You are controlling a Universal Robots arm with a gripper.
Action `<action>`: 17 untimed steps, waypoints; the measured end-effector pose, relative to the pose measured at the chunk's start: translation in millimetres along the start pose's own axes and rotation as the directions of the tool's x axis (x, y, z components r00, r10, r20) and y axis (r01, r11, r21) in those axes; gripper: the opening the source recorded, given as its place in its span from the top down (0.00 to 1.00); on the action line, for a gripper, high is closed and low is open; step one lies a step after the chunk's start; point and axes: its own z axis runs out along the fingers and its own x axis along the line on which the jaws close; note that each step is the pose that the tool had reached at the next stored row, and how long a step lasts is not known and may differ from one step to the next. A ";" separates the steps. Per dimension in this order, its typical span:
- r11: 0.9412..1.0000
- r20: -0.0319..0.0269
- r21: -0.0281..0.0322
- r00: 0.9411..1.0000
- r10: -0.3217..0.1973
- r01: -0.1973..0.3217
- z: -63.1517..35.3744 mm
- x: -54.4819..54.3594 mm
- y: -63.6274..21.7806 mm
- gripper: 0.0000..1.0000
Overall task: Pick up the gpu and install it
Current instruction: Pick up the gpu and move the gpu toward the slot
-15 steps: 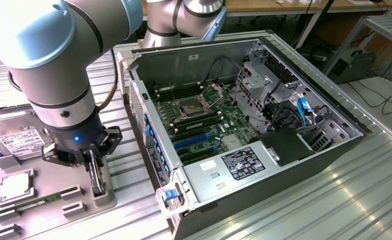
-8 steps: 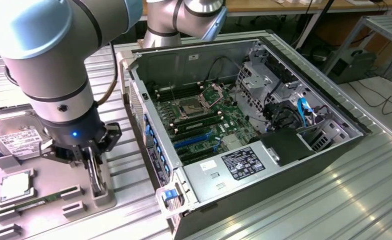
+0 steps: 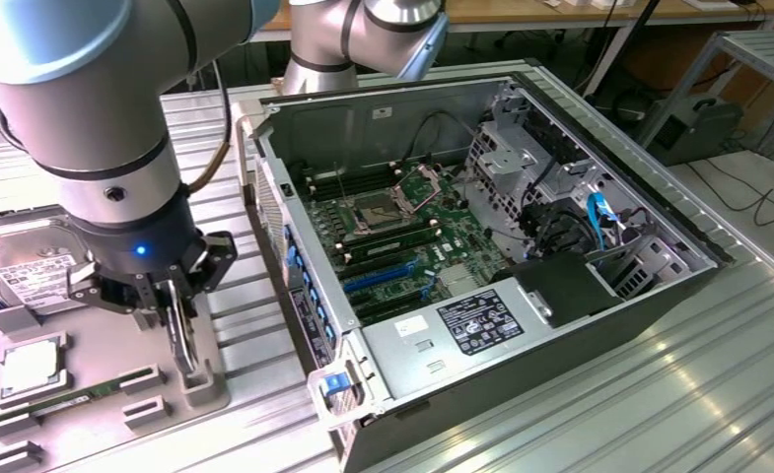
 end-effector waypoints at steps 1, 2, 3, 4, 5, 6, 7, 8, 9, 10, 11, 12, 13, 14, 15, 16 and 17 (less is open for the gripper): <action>1.000 0.000 0.000 1.000 0.000 0.000 -1.6 0.0 0.0 0.72; 1.000 0.000 0.000 1.000 0.000 0.000 -3.0 0.0 0.1 0.72; 1.000 0.000 0.000 1.000 0.000 0.000 -4.5 0.0 0.1 0.72; 1.000 0.000 0.000 1.000 0.000 0.000 -6.3 -0.1 0.1 0.72; 1.000 0.000 0.000 1.000 0.000 0.000 -8.0 -0.1 0.2 0.72; 1.000 0.000 0.000 1.000 0.000 0.000 -10.5 -0.1 0.2 0.72; 1.000 0.000 0.000 1.000 0.000 0.000 -12.4 -0.1 0.3 0.72; 1.000 0.000 0.000 1.000 0.000 0.000 -15.2 -0.1 0.3 0.72; 1.000 0.000 0.000 1.000 0.000 0.000 -18.1 -0.2 0.4 0.72; 1.000 0.000 0.000 1.000 0.000 0.000 -21.1 -0.2 0.5 0.72; 1.000 0.000 0.000 1.000 0.000 0.000 -23.8 -0.2 0.5 0.72; 1.000 0.000 0.000 1.000 0.000 0.000 -27.2 -0.2 0.6 0.72; 1.000 0.000 0.000 1.000 0.000 0.000 -30.0 -0.3 0.7 0.72; 1.000 0.000 0.000 1.000 0.000 0.000 -32.5 -0.3 0.7 0.72; 1.000 0.000 0.000 1.000 0.000 0.000 -35.0 -0.3 0.8 0.72; 1.000 0.000 0.000 1.000 0.000 0.000 -37.6 -0.3 0.9 0.72; 1.000 0.000 0.000 1.000 0.000 0.000 -39.9 -0.3 0.9 0.72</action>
